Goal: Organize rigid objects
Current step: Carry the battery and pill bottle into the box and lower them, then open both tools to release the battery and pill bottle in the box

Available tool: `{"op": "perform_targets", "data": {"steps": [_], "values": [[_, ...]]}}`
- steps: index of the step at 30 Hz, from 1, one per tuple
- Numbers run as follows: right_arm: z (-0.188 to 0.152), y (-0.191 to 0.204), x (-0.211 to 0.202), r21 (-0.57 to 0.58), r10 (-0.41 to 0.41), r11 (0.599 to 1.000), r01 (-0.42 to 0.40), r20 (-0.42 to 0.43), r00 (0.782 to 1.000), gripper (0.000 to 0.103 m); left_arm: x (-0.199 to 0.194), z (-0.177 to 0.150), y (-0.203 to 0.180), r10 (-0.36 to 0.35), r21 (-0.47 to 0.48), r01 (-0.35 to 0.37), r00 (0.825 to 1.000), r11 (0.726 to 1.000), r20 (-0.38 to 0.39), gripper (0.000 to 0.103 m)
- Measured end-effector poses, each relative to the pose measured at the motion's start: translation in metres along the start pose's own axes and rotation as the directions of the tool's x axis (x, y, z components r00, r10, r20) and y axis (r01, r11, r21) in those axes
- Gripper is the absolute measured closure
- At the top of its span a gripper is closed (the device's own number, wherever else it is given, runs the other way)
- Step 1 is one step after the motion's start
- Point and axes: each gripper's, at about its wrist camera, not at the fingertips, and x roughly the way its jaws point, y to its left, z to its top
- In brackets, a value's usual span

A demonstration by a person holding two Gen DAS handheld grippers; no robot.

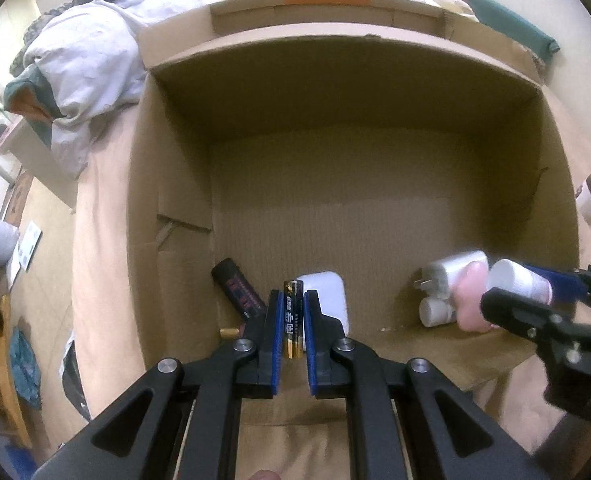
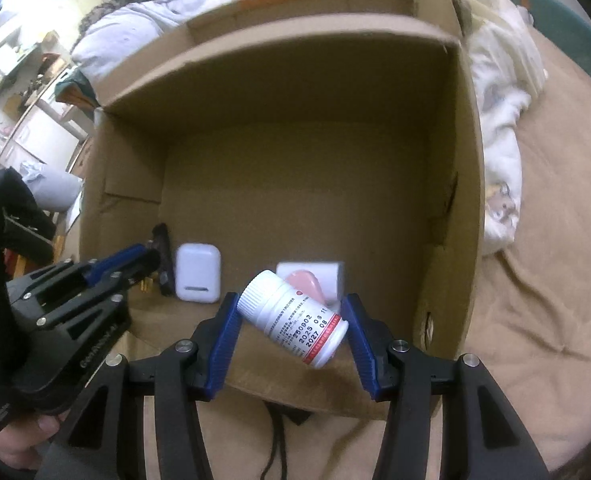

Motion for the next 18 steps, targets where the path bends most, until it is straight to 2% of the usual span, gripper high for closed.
{"op": "perform_targets", "data": {"steps": [13,17,18], "values": [[-0.001,-0.0017,0.0022,0.014,0.019,1.0,-0.019,-0.01,1.0,0.049,-0.0022,-0.0001,-0.0019,0.002,0.005,-0.002,1.0,1.0,0.013,0.094],[0.0025,-0.0032,-0.0009,0.034,0.078,0.996,-0.079,0.003,0.997,0.046,-0.0043,-0.0005,-0.0041,0.003,0.011,-0.003,1.0,1.0,0.016,0.093],[0.0034,-0.0027,-0.0034,0.033,0.087,0.996,-0.087,0.014,0.996,0.045,-0.0049,-0.0005,-0.0044,0.0,0.012,0.0,1.0,1.0,0.015,0.09]]}}
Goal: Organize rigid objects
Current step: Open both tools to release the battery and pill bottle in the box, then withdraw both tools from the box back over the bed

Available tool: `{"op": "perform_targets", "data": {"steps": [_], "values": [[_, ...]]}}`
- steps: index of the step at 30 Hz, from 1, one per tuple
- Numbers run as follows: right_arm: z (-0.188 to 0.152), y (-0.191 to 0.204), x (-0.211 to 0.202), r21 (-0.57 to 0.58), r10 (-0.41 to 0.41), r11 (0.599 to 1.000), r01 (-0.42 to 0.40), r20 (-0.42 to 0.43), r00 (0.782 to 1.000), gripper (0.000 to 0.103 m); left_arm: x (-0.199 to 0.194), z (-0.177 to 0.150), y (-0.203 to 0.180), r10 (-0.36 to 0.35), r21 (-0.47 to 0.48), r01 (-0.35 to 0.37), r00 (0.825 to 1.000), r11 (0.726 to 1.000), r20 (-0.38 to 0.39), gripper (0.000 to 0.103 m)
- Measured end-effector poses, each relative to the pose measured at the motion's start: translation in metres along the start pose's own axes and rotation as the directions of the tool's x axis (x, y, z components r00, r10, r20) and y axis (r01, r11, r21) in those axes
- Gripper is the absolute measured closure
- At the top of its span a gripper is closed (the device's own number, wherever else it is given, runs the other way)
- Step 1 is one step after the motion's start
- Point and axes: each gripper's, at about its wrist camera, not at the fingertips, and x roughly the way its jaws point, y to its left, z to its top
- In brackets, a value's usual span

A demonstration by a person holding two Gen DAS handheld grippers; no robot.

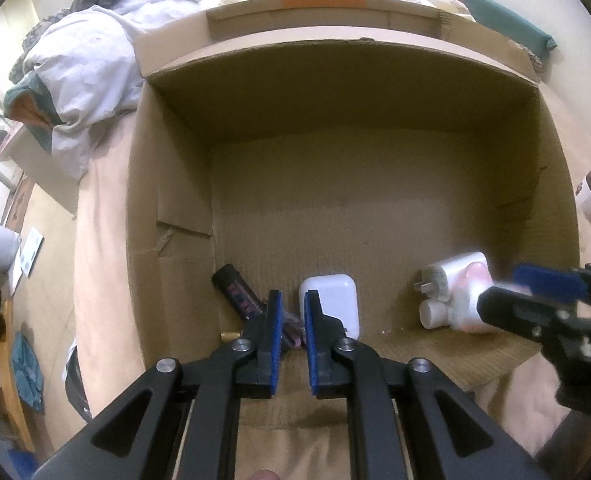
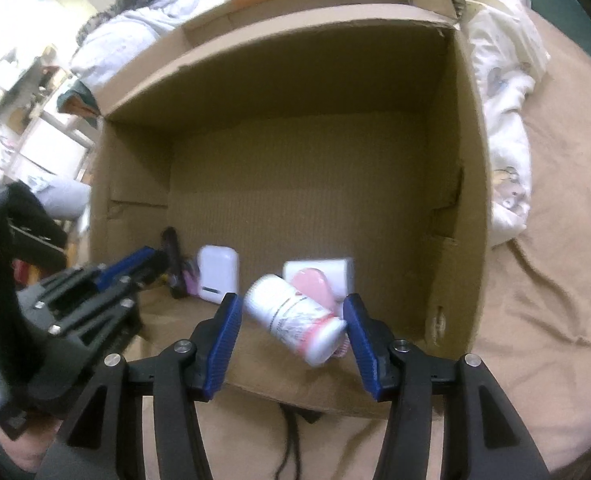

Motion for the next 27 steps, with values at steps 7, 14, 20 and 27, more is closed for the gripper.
{"op": "perform_targets", "data": {"steps": [7,14,20,27], "values": [[0.004,0.002,-0.02,0.006,0.0,1.0,-0.001,0.115,0.993,0.0,-0.013,0.003,0.0,-0.028,-0.031,0.029,0.999,0.999,0.033,0.031],[0.009,-0.001,-0.027,0.021,-0.023,1.0,0.02,0.154,0.988,0.0,-0.02,0.003,-0.001,-0.024,-0.031,0.025,0.998,0.999,0.059,0.015],[0.007,-0.002,-0.028,0.017,-0.038,0.999,0.035,0.15,0.988,0.0,-0.019,0.002,0.003,-0.024,-0.047,0.026,0.999,0.999,0.041,0.015],[0.005,-0.005,-0.033,0.025,-0.039,0.999,0.035,0.156,0.987,0.0,-0.033,0.005,0.011,-0.025,-0.08,0.031,0.997,0.996,0.07,0.014]]}}
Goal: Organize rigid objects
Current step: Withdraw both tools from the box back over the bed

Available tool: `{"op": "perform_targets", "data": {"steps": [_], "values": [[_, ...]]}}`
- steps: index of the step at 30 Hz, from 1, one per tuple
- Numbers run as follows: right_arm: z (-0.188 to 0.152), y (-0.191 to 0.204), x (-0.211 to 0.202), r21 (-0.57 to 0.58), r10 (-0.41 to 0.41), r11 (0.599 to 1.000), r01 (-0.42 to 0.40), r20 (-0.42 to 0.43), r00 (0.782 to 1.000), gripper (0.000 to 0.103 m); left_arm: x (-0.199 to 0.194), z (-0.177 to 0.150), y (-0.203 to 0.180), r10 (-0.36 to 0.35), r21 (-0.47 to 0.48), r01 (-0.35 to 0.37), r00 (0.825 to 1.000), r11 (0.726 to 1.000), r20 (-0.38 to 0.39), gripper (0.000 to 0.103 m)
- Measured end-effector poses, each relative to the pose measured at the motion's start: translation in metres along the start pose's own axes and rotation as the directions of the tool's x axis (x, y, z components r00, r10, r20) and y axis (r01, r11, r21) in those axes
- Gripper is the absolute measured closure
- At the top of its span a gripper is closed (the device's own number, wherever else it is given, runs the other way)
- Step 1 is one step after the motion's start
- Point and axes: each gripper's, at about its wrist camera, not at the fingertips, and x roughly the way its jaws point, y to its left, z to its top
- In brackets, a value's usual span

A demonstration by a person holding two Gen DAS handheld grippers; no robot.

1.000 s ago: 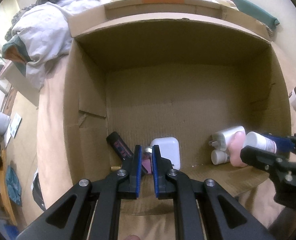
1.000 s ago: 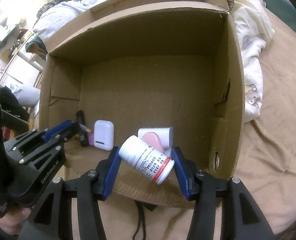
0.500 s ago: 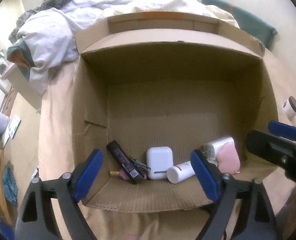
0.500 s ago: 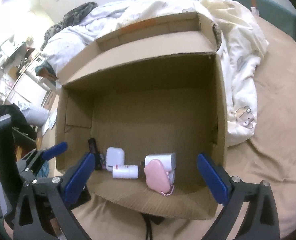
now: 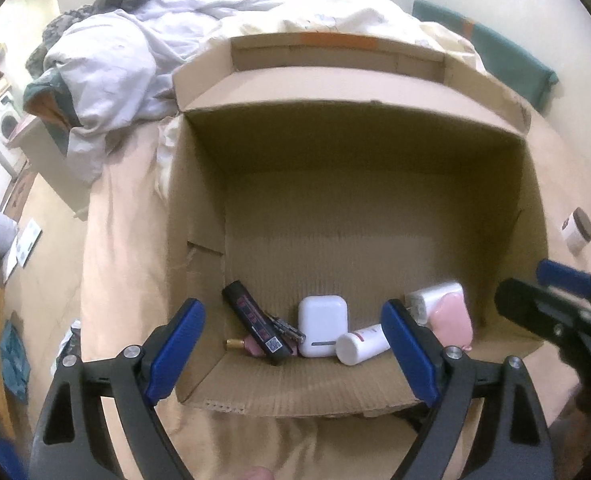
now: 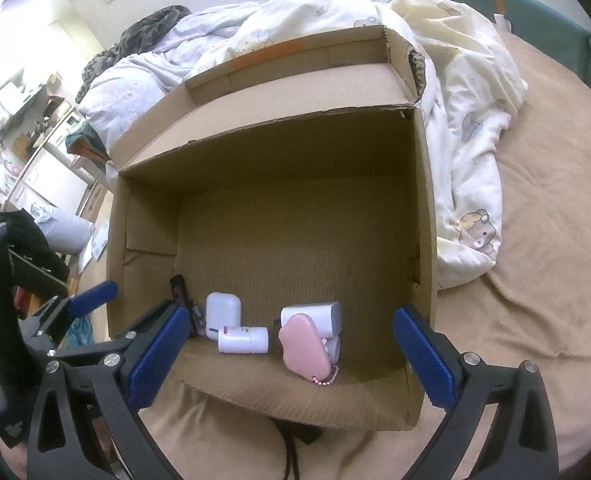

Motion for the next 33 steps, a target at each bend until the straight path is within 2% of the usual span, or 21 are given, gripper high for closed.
{"op": "perform_targets", "data": {"steps": [4,10,15,19,22,27,33], "values": [[0.0,-0.003,-0.008,0.035,0.03,0.999,-0.03,0.006,1.0,0.0,-0.005,0.003,0.0,-0.021,0.003,0.021,0.999,1.0,-0.025,0.014],[0.001,-0.002,-0.025,0.081,0.075,0.994,-0.077,0.031,0.997,0.0,-0.022,0.006,0.005,0.014,0.002,-0.014,0.999,1.0,-0.038,0.014],[-0.003,-0.005,-0.032,0.074,0.002,0.997,-0.005,0.035,0.999,0.0,-0.036,0.004,0.01,0.047,0.007,-0.047,0.999,0.999,-0.026,0.014],[-0.007,-0.014,-0.035,0.105,0.009,0.994,-0.01,0.014,1.0,0.0,-0.045,-0.003,0.016,0.037,-0.008,-0.037,0.999,0.999,-0.026,0.014],[-0.012,-0.016,-0.039,0.108,0.003,0.994,-0.003,0.007,1.0,0.0,-0.047,-0.009,0.023,0.061,0.0,-0.061,0.998,0.998,-0.032,0.014],[-0.024,-0.018,-0.042,0.111,0.005,0.994,-0.003,-0.014,1.0,0.0,-0.049,-0.023,0.037,0.048,-0.051,-0.051,0.997,0.997,-0.063,0.015],[-0.041,-0.029,-0.045,0.148,0.009,0.989,-0.002,-0.046,0.999,0.0,-0.039,-0.034,0.043,0.06,-0.057,-0.065,0.995,0.996,-0.075,0.015]]}}
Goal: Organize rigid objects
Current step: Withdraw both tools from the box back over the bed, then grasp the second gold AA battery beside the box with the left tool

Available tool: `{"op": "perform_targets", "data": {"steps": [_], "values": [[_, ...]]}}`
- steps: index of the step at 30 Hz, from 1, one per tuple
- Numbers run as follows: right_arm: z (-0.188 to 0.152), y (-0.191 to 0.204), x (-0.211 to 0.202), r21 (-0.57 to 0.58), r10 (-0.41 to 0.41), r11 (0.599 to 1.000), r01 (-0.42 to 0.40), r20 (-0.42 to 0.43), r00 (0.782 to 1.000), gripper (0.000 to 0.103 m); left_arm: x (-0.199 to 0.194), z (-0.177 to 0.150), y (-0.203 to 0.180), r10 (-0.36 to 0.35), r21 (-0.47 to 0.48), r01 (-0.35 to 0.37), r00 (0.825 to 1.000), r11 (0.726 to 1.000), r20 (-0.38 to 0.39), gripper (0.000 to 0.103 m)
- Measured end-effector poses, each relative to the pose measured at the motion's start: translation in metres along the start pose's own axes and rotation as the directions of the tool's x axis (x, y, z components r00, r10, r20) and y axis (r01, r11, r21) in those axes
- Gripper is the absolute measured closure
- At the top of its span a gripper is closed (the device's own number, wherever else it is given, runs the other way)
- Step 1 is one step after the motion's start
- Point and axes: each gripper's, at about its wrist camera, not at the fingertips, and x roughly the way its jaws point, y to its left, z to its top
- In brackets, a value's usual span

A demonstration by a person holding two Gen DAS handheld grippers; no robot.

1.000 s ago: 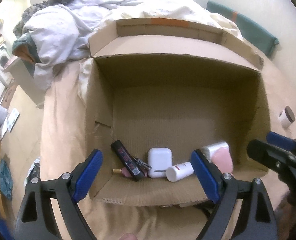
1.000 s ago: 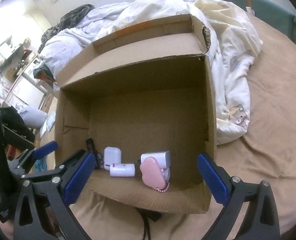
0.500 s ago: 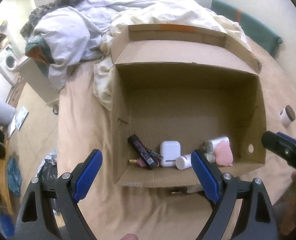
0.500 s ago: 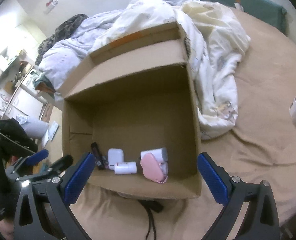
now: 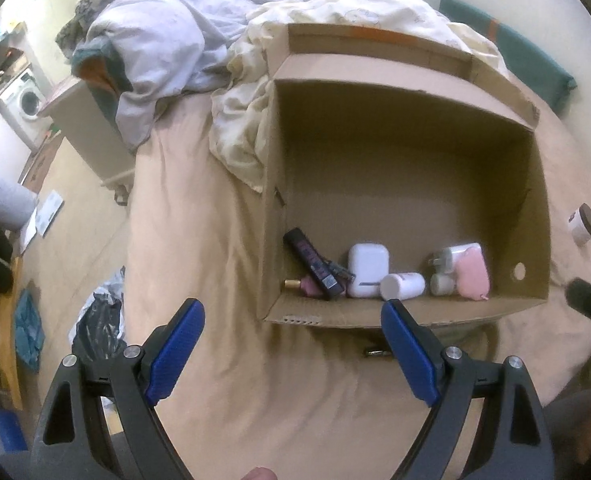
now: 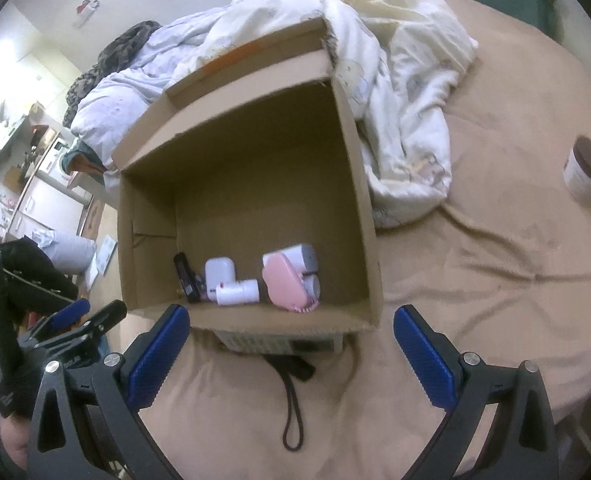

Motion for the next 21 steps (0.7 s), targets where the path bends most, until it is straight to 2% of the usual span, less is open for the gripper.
{"op": "perform_targets", "data": {"steps": [5,12,13,17,21], "values": [[-0.007,-0.013,0.005,0.022,-0.02,1.0,0.021,-0.032,0.999,0.0,0.014,-0.006,0.009,-0.002,-0.035,0.001,1.0,0.999,-0.024,0.015],[-0.012,-0.026,0.018,0.045,-0.026,0.999,0.03,-0.083,0.996,0.0,0.039,-0.011,0.009,-0.031,-0.067,0.023,0.993,0.997,-0.115,0.014],[-0.012,-0.025,0.02,0.041,-0.028,0.999,0.031,-0.085,0.996,0.0,0.041,-0.013,0.007,-0.048,-0.066,0.041,0.992,0.997,-0.115,0.014],[-0.01,-0.021,0.025,0.029,-0.03,0.999,0.033,-0.093,0.995,0.0,0.038,-0.02,-0.004,-0.009,-0.029,0.007,0.996,1.0,-0.087,0.014],[-0.009,-0.017,0.029,0.009,-0.039,0.999,0.04,-0.1,0.994,0.0,0.051,-0.037,-0.018,-0.06,0.014,0.063,0.983,0.998,-0.174,0.014]]}}
